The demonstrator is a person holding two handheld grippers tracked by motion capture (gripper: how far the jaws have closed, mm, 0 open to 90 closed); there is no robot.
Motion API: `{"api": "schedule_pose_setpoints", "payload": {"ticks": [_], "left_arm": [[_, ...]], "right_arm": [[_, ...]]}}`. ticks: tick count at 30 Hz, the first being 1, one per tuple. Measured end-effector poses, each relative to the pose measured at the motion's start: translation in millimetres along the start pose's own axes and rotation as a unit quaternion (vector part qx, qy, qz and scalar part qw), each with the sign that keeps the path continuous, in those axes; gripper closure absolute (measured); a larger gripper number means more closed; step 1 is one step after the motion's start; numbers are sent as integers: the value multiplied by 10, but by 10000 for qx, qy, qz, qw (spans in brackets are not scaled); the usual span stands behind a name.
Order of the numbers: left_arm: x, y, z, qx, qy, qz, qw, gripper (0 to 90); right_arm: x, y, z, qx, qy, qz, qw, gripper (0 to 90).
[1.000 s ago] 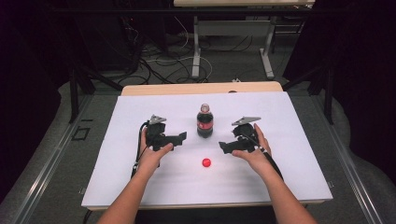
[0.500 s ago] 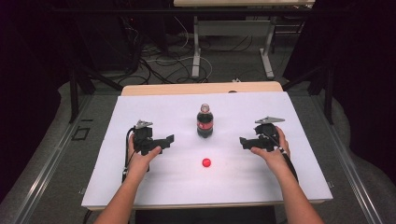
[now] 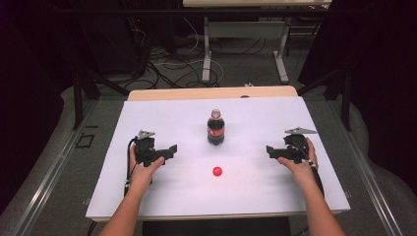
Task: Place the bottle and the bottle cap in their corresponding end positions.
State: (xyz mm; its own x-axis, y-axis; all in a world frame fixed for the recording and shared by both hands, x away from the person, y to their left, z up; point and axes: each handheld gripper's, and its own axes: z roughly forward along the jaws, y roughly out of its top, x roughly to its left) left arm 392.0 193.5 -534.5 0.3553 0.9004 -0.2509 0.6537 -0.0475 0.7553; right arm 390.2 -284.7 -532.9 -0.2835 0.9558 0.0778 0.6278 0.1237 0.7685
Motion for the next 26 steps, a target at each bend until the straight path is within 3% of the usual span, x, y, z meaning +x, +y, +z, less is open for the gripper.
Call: {"api": "schedule_pose_setpoints", "payload": {"ticks": [5, 16, 26], "left_arm": [[23, -9, 12, 28, 33, -22, 10000, 7], [88, -25, 1, 9, 38, -219, 9998, 7], [128, -25, -1, -31, 37, -326, 9995, 7]], "right_arm": [[-66, -47, 29, 3, -89, 95, 9999, 0], [-63, -86, 84, 94, -109, 212, 9997, 2], [-61, -91, 85, 121, -92, 160, 9998, 2]]}}
